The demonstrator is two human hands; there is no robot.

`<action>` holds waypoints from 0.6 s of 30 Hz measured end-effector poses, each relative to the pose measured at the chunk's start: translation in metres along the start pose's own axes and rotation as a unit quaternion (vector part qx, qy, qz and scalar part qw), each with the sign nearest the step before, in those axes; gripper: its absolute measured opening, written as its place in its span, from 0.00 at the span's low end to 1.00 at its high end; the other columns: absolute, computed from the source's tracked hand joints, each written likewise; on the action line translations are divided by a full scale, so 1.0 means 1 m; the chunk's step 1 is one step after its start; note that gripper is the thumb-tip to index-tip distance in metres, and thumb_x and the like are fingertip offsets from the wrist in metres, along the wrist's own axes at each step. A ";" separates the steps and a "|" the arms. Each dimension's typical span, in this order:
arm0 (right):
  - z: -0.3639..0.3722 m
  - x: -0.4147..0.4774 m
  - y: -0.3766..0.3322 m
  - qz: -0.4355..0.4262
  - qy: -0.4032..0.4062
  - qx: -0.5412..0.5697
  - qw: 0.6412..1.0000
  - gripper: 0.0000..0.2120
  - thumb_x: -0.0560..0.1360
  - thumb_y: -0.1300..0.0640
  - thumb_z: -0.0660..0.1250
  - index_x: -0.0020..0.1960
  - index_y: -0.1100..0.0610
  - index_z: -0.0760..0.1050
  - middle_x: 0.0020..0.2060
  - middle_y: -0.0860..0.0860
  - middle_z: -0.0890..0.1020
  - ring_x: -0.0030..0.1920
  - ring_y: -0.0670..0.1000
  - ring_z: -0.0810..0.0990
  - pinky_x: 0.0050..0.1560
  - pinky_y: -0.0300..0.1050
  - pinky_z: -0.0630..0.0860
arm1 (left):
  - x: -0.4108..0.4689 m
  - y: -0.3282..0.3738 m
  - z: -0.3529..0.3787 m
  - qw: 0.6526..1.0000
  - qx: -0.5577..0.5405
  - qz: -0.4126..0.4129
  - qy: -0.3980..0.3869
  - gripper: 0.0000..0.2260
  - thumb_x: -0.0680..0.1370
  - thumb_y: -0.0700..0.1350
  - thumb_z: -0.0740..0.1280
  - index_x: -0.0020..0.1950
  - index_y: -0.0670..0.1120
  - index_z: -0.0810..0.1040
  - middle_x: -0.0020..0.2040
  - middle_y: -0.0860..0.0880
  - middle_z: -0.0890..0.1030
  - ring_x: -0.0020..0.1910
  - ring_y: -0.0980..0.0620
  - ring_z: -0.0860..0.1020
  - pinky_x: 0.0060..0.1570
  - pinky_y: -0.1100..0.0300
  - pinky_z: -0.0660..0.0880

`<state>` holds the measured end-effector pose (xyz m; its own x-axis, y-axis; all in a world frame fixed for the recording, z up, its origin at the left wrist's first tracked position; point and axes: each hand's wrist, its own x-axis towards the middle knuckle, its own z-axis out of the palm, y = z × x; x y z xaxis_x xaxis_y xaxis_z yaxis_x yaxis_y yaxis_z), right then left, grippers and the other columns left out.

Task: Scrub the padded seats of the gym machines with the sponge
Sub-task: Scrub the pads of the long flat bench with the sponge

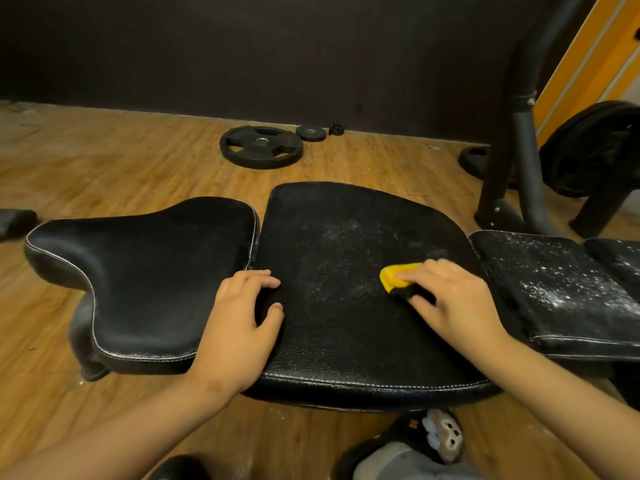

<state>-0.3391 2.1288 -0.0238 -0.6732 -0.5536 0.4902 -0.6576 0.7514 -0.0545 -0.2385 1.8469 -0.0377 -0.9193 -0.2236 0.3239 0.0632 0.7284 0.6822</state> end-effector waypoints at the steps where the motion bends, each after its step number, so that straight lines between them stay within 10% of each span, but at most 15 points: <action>1: -0.004 -0.009 -0.002 -0.009 -0.001 0.008 1.000 0.19 0.64 0.60 0.78 0.54 0.53 0.81 0.44 0.47 0.82 0.45 0.49 0.79 0.46 0.36 0.71 | 0.000 0.000 0.000 1.000 -0.003 0.000 0.001 0.12 0.77 0.42 0.67 0.59 0.51 0.76 0.61 0.58 0.72 0.62 0.62 0.64 0.63 0.66 0.61; 12: 0.019 0.049 -0.017 -0.005 0.021 -0.018 1.000 0.16 0.64 0.60 0.80 0.50 0.55 0.82 0.38 0.51 0.81 0.39 0.54 0.80 0.29 0.46 0.76 | 0.000 0.000 0.000 1.000 -0.001 -0.009 -0.006 0.12 0.78 0.42 0.65 0.61 0.51 0.76 0.61 0.60 0.71 0.62 0.65 0.62 0.56 0.83 0.55; 18: -0.008 -0.012 -0.039 -0.106 0.011 0.025 0.994 0.16 0.68 0.56 0.70 0.55 0.51 0.81 0.45 0.47 0.82 0.45 0.49 0.78 0.42 0.39 0.74 | -0.005 0.000 0.001 0.999 -0.035 -0.029 0.010 0.12 0.78 0.40 0.64 0.59 0.50 0.77 0.62 0.59 0.73 0.65 0.61 0.66 0.60 0.76 0.58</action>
<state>-0.3027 2.1091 -0.0201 -0.5110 -0.6885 0.5146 -0.7998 0.6002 0.0089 -0.2342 1.8486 -0.0403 -0.9143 -0.2772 0.2952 0.0381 0.6669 0.7442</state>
